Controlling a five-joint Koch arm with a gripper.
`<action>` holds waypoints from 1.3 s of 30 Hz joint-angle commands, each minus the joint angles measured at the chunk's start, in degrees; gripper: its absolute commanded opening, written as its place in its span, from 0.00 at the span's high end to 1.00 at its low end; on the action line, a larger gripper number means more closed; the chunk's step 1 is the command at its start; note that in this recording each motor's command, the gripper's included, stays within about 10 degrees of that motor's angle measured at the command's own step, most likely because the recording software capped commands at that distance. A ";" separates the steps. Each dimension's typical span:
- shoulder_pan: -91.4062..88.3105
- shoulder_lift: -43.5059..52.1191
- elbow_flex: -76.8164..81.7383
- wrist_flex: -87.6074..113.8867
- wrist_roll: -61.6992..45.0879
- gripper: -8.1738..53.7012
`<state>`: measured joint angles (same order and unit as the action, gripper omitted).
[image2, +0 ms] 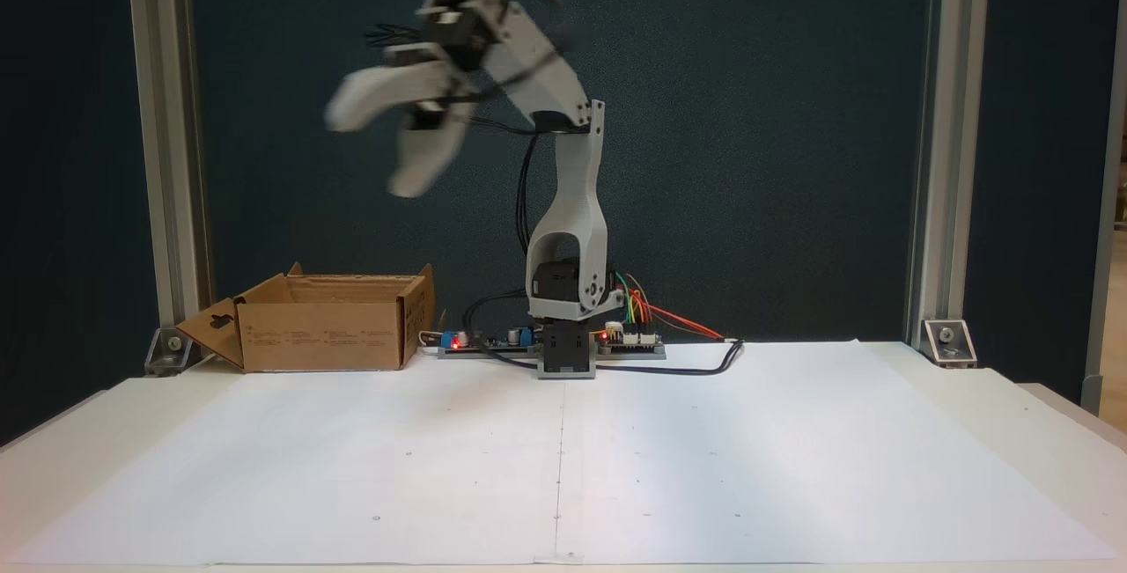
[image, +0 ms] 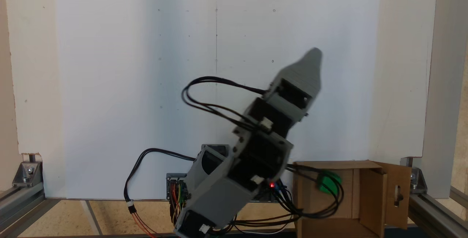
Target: Grasp a green dice and put it in the bin.
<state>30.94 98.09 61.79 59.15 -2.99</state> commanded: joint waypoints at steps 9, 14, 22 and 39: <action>-19.16 15.38 26.28 -19.14 2.29 0.16; -22.68 20.57 41.57 -32.85 2.29 0.17; -30.32 33.05 57.04 -55.53 2.20 0.14; -29.97 37.88 75.06 -95.69 1.67 0.14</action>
<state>0.88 129.11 138.08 -29.36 -2.90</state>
